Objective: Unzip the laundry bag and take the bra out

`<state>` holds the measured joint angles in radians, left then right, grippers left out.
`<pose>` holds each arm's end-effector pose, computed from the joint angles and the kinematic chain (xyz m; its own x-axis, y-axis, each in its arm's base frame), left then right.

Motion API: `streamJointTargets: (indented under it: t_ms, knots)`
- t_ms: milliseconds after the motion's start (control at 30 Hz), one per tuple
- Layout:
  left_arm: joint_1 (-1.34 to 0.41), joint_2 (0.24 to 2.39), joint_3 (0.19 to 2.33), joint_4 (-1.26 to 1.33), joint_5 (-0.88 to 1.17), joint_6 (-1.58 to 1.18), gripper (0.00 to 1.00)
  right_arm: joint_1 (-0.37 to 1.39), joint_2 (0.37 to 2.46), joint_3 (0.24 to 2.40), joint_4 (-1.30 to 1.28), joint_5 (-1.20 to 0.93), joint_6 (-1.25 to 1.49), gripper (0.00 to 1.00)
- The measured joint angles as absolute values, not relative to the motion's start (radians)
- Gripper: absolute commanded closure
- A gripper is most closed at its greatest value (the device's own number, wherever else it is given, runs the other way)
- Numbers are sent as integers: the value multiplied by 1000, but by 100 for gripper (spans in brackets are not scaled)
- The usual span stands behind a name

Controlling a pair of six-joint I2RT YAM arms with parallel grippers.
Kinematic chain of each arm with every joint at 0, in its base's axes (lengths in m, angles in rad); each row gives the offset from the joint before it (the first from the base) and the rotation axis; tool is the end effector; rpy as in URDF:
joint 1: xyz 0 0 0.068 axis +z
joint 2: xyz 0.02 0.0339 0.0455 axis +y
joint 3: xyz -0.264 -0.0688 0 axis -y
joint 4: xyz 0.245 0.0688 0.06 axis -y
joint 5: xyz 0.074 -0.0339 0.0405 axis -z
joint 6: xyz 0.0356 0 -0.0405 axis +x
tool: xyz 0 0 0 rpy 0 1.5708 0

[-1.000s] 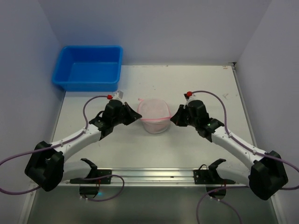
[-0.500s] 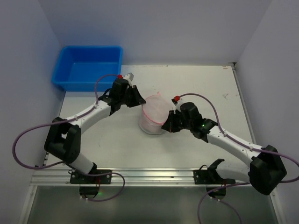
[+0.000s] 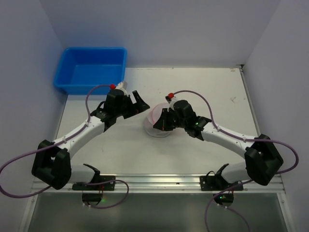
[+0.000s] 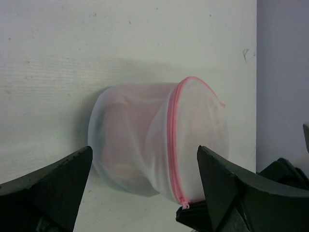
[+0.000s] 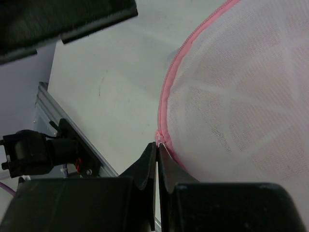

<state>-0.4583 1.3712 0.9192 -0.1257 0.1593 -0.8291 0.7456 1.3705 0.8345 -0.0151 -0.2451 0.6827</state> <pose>0.2716 -0.1403 0.2596 -0.7408 -0.4463 -0.5020 0.0145 0.7366 -0.6762 0.2154 0.2107 0.2419 -0.8095 0.0856 -0.5808 -0.3858 0.6683 0.6361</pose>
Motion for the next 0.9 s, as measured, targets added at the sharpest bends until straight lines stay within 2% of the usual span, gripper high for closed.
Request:
streamJointTargets:
  t_ms: [200,333,433,467,533,567,767,900]
  knots:
    - [-496,1315,816,-94,164,-883,22,752,1415,861,13,-245,693,100]
    - [-565,1351,811,-45,167,-915,40,765,1428,867,15,-242,696,100]
    - [-601,1388,811,-11,172,-934,63,773,1433,871,14,-231,696,100]
    - [-606,1397,811,-6,172,-941,80,775,1433,871,14,-228,696,100]
    - [-607,1407,811,-3,170,-952,97,777,1433,871,8,-221,693,100]
    - [-607,1408,811,-4,167,-955,100,778,1433,871,4,-216,690,100]
    - [-585,1388,806,-28,175,-931,100,762,1348,821,-65,-148,635,100]
    - [-519,1316,771,-53,195,-897,100,614,1211,731,-122,-133,583,100]
